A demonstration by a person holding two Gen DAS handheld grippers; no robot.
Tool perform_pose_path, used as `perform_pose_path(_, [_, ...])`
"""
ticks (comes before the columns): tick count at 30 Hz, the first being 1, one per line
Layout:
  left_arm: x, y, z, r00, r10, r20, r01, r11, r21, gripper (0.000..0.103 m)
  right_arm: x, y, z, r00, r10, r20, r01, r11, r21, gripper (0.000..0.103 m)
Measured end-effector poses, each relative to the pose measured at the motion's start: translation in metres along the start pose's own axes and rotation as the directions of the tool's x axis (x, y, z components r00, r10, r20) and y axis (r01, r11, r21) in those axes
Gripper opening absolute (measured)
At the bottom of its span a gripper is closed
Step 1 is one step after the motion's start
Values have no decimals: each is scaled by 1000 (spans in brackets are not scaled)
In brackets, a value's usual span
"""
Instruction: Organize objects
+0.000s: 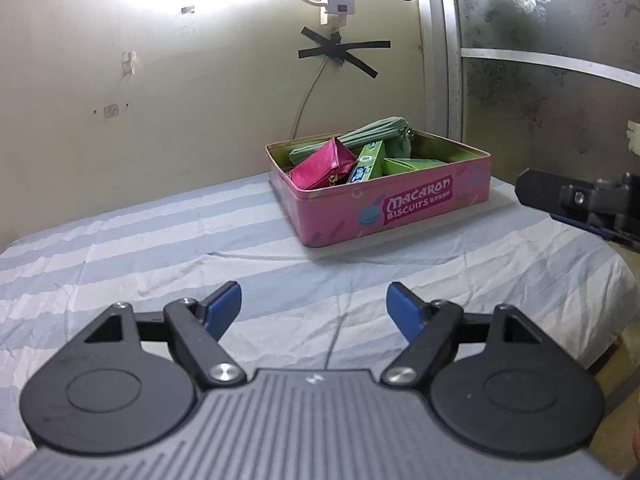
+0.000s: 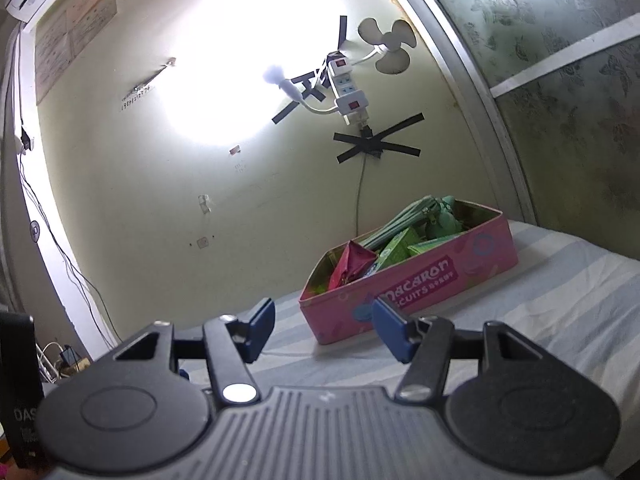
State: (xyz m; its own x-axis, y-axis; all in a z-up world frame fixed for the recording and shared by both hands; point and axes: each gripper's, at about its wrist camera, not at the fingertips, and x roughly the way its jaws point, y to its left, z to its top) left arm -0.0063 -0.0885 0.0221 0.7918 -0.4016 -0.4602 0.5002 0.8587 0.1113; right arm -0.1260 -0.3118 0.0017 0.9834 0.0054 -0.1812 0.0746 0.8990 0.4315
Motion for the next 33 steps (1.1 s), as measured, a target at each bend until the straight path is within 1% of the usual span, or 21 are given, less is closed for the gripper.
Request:
perform_pose_path(3, [2, -2, -2, 1000, 7, -13, -7, 1000, -9, 82, 3, 0, -4, 1000, -4, -19, 4, 1000, -1, 58])
perform_pose_path(6, [1, -4, -5, 1000, 21, -20, -21, 1000, -11, 92, 6, -2, -8, 999, -8, -31, 8, 1000, 7, 61])
perform_pose_path(8, [0, -5, -6, 999, 27, -20, -28, 1000, -7, 94, 7, -3, -10, 999, -12, -35, 12, 1000, 21, 67])
perform_pose_path(9, [0, -5, -7, 999, 30, -23, -30, 1000, -8, 96, 8, -4, -10, 999, -15, -35, 16, 1000, 26, 74])
perform_pose_path(10, [-1, -4, -7, 999, 32, -26, -32, 999, -11, 97, 8, -4, -11, 999, -19, -33, 20, 999, 30, 78])
perform_pose_path(12, [-1, -2, -8, 999, 37, -33, -38, 999, -15, 98, 8, -4, -12, 999, -23, -31, 24, 999, 35, 81])
perform_pose_path(13, [0, -1, -9, 999, 39, -37, -40, 999, -17, 102, 9, -4, -13, 999, -25, -32, 27, 999, 38, 87])
perform_pose_path(14, [0, -1, -9, 998, 42, -39, -42, 999, -20, 103, 9, -4, -13, 999, -29, -32, 31, 999, 42, 90])
perform_pose_path(15, [0, 0, -10, 998, 45, -40, -46, 999, -22, 103, 10, -5, -14, 999, -34, -32, 35, 998, 46, 97])
perform_pose_path(16, [0, 1, -10, 998, 48, -44, -49, 999, -23, 103, 10, -5, -14, 999, -37, -32, 39, 998, 51, 101])
perform_pose_path(18, [0, 1, -10, 998, 52, -47, -53, 998, -23, 103, 11, -6, -15, 998, -44, -34, 46, 997, 61, 103])
perform_pose_path(24, [2, 0, -10, 996, 67, -63, -68, 998, -15, 103, 14, -9, -16, 997, -48, -52, 52, 995, 80, 103])
perform_pose_path(29, [5, -4, -10, 992, 96, -87, -96, 995, 0, 103, 14, -8, -16, 998, -45, -54, 49, 996, 75, 103])
perform_pose_path(33, [3, -4, -10, 992, 99, -81, -100, 995, -2, 103, 14, -8, -15, 998, -45, -54, 49, 996, 75, 103])
